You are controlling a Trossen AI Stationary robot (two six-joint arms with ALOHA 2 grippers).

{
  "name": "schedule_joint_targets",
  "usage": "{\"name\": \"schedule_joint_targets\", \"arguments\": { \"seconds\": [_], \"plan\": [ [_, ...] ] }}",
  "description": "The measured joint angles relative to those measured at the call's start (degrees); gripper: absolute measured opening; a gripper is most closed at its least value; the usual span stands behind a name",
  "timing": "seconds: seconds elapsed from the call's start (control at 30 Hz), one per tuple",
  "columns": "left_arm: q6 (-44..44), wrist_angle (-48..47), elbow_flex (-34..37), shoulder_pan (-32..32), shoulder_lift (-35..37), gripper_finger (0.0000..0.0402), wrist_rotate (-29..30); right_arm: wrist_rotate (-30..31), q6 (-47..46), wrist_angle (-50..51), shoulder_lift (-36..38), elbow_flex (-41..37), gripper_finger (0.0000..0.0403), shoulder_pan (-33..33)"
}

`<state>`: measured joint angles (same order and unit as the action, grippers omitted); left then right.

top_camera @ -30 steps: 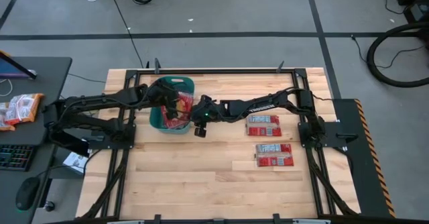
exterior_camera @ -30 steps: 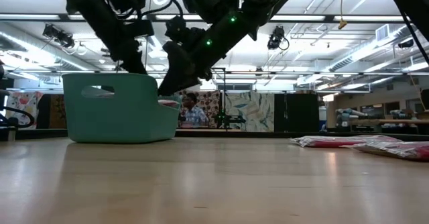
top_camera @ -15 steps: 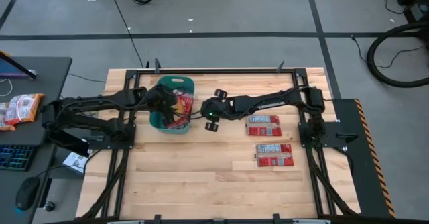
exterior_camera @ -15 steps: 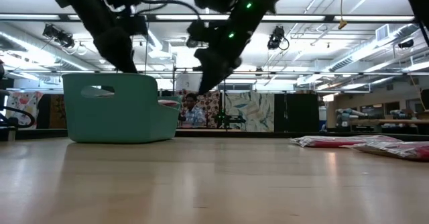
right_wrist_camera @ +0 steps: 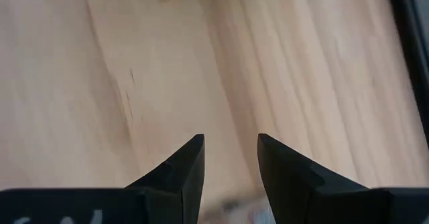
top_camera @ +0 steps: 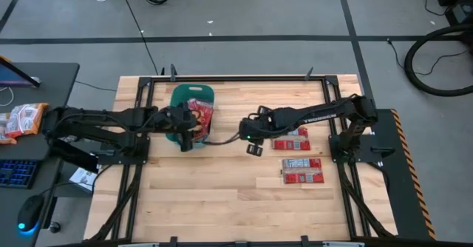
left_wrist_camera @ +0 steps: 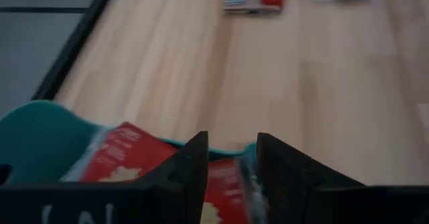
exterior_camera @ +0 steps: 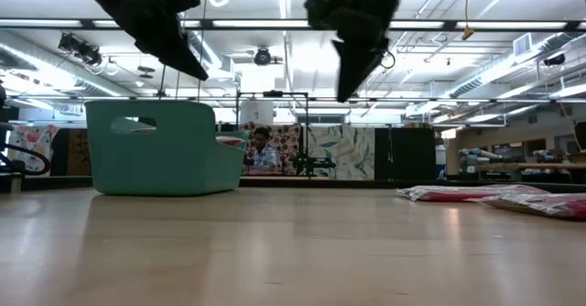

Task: Sort popcorn bags into baskets
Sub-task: Put the red popcorn bag into the green bin

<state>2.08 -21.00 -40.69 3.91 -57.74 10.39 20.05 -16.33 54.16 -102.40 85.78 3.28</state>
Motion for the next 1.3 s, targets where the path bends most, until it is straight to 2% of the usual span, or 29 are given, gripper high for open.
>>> {"name": "schedule_joint_targets", "arguments": {
  "seconds": [0.13,0.37,0.63,0.77,0.97,1.17,1.3],
  "plan": [
    [-1.2,-0.1,0.0,-2.5,0.0,0.0132,0.0,-0.4,-4.0,5.9,1.5,-4.1,0.0144,0.9],
    [-3.1,-0.4,0.0,-4.3,0.0,0.0132,0.1,-5.3,-12.0,5.3,5.9,-13.6,0.0144,2.5],
    [-3.0,-0.3,0.0,-5.6,0.0,0.0132,-0.2,-19.5,-26.4,4.5,9.8,-20.8,0.0144,7.7],
    [-2.9,-0.2,0.0,-5.8,0.0,0.0132,-0.2,-18.7,-36.7,1.5,8.5,-21.7,0.0144,11.3],
    [-1.2,0.3,0.0,-5.8,0.0,0.0132,-0.2,-16.6,-48.2,2.5,0.6,-17.7,0.0141,15.0],
    [0.1,0.4,0.0,-5.8,0.0,0.0132,-0.2,-14.7,-52.8,15.7,-10.9,-7.1,0.0135,16.5],
    [1.4,0.2,0.0,-5.8,0.0,0.0132,-0.2,-13.5,-55.2,20.5,-16.1,0.0,0.0135,17.3]
  ]
}}
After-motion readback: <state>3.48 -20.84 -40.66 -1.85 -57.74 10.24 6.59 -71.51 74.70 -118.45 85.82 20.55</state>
